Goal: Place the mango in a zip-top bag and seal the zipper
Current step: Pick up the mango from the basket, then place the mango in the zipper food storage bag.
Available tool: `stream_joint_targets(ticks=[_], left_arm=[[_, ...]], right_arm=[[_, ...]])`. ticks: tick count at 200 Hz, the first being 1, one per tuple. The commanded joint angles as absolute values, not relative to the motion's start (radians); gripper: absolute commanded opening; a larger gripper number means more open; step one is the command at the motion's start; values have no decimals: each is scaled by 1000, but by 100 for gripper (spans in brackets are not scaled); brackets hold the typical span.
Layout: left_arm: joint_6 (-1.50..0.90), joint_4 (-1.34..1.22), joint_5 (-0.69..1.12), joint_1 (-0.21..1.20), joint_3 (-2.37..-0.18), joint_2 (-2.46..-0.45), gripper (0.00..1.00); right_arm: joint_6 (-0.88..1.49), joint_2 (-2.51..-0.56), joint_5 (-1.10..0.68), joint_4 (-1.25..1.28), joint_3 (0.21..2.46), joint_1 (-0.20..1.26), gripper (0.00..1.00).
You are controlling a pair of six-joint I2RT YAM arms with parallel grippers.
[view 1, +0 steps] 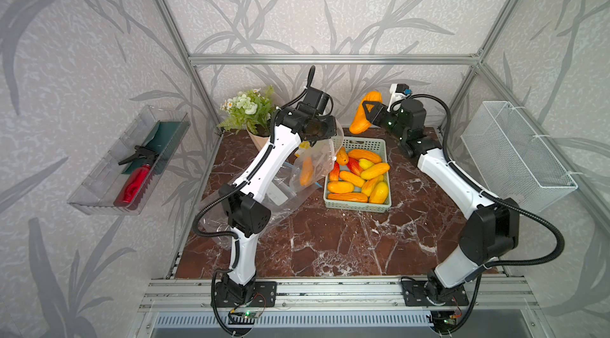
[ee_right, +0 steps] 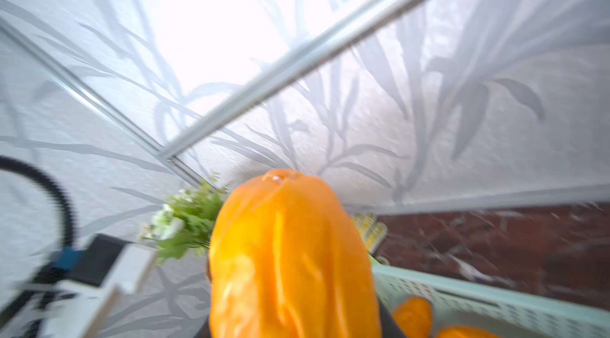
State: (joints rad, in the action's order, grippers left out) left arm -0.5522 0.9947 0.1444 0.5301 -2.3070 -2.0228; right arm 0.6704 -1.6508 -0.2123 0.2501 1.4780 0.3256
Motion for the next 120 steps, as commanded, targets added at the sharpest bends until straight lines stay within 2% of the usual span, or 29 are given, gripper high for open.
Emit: stream_joint_targets(ticks=[1, 18, 41, 90, 120], left_arm=[[-539, 1016, 146, 534, -2342, -2043, 0], [-539, 1018, 153, 533, -2342, -2043, 0], [-541, 1017, 149, 533, -2345, -2040, 0], [-537, 1030, 150, 533, -2397, -2061, 0], [-538, 1036, 141, 533, -2406, -2062, 0]], right_arm=[[758, -1719, -328, 529, 1455, 332, 43], [773, -1769, -392, 579, 1489, 342, 43], [698, -1780, -425, 501, 1511, 382, 44], [650, -1764, -428, 497, 1405, 422, 44], [545, -1742, -393, 382, 1402, 443, 45]])
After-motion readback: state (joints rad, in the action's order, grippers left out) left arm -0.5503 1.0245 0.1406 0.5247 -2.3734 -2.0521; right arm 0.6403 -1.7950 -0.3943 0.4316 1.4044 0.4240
